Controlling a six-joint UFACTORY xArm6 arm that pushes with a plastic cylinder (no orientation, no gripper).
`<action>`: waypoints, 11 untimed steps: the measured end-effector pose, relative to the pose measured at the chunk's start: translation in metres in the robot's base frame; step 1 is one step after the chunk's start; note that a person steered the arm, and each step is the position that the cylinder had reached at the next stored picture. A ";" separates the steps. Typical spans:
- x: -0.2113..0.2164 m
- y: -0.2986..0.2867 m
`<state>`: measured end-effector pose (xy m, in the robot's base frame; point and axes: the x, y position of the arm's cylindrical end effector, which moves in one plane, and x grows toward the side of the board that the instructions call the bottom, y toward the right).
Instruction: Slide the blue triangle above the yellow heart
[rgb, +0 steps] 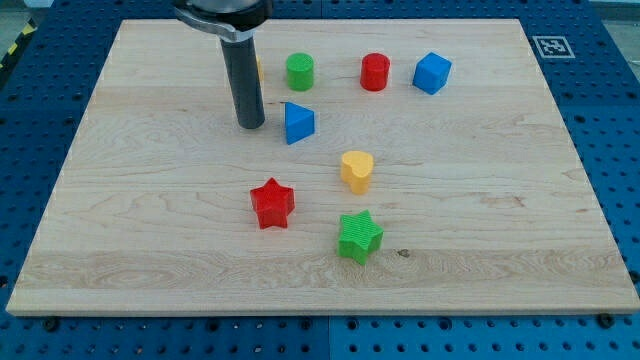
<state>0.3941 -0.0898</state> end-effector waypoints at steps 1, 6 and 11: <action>0.003 0.003; 0.018 0.053; 0.018 0.100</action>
